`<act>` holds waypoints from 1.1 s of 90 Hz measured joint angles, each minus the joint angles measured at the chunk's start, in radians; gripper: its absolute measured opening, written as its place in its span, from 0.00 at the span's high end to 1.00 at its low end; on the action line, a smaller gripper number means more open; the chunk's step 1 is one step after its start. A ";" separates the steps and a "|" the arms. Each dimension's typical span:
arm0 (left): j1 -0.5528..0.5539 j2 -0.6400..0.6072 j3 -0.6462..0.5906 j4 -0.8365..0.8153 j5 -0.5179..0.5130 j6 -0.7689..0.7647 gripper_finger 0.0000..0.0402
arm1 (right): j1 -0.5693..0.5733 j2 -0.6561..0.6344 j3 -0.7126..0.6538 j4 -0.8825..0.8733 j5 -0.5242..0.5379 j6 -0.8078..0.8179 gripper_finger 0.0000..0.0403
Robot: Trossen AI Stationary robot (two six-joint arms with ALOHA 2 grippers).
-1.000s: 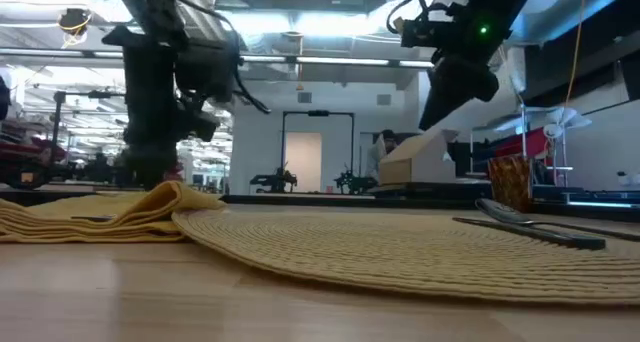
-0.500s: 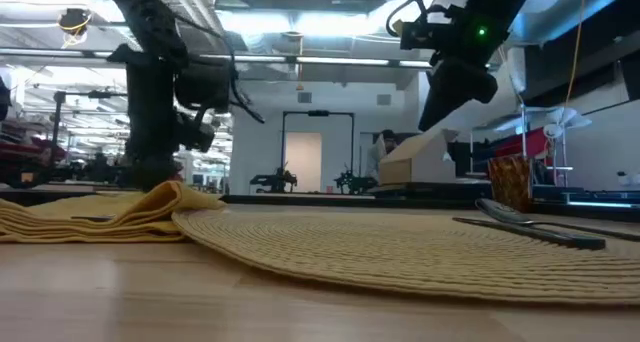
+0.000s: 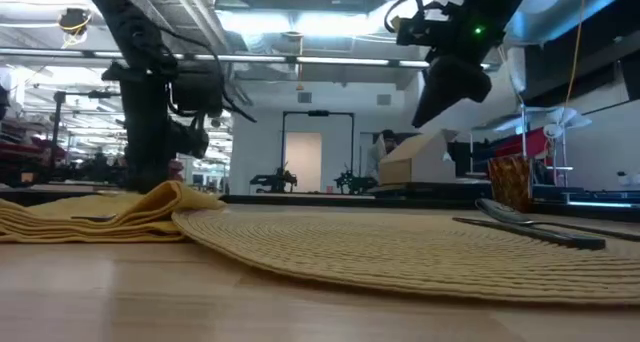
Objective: Set table place
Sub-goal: Put the yellow patterned plate on the yellow placemat to the left of the black table knife
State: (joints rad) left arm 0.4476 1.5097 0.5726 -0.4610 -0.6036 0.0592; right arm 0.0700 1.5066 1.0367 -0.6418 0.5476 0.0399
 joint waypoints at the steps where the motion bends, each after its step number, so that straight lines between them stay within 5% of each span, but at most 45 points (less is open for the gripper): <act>1: 0.003 0.000 -0.003 0.005 0.000 0.001 0.68 | 0.000 0.000 0.000 0.001 0.000 0.000 1.00; 33: 0.000 0.003 -0.009 0.009 -0.024 0.008 0.94 | 0.000 0.000 0.000 0.014 0.002 -0.023 1.00; 99: -0.454 -0.033 0.280 -0.313 -0.031 -0.212 0.99 | -0.002 0.000 0.000 0.013 0.021 -0.023 1.00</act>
State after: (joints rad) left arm -0.0069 1.4765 0.8525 -0.7745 -0.6348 -0.1532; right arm 0.0680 1.5070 1.0363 -0.6289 0.5686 0.0174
